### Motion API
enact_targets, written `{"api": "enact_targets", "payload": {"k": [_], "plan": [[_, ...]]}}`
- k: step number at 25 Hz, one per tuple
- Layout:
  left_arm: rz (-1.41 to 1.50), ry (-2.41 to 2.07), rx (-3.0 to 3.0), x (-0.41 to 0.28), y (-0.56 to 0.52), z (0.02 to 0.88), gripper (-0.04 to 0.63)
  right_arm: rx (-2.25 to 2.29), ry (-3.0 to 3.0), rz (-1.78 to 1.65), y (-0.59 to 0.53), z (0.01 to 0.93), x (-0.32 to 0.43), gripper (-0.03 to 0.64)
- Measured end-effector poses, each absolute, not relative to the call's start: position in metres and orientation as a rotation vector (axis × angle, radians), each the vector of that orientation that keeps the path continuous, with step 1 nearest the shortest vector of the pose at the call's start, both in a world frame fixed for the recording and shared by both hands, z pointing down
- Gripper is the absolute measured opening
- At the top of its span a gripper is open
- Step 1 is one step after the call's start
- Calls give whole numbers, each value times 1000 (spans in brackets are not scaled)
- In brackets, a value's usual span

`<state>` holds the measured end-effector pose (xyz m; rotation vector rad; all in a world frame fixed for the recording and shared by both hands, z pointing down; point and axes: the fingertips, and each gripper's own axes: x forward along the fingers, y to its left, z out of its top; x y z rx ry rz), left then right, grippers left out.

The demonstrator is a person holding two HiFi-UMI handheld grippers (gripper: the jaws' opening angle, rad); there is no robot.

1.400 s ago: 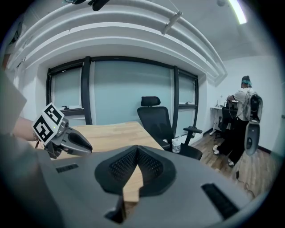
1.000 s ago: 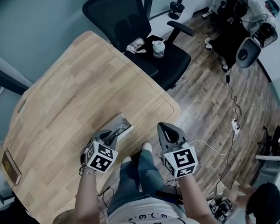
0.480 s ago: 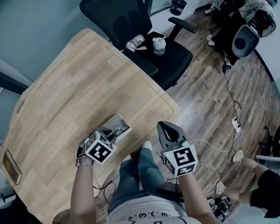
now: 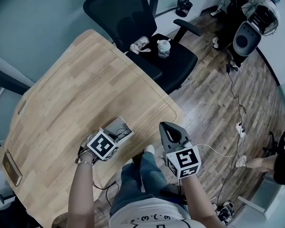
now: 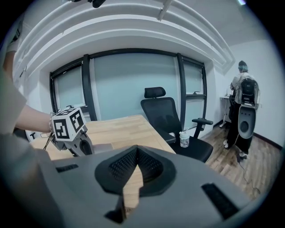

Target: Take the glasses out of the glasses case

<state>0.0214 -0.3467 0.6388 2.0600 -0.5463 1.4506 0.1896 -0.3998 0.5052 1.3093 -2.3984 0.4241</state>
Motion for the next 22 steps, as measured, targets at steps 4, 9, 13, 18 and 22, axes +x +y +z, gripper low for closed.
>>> {"api": "enact_targets", "payload": {"k": [4,9,13,18,22], "plan": [[1471,-617,2078,22,-346,634,25,1307,-2404,417,-400,503,190,11],[1455,-703,2128,22,-345,621,21,1318,-2417,412,-399,497,189,11],[1435,-820,2168,14,-348,605,21,1335,-2423,401,-396,491,188,11],[1331,-893,2225,16,-353,579,21,1358,-2436,373,-393,478,187,11],[1305,-931,2269,17,-352,567,21,1391,-2434,349,-388,468,187,11]]}}
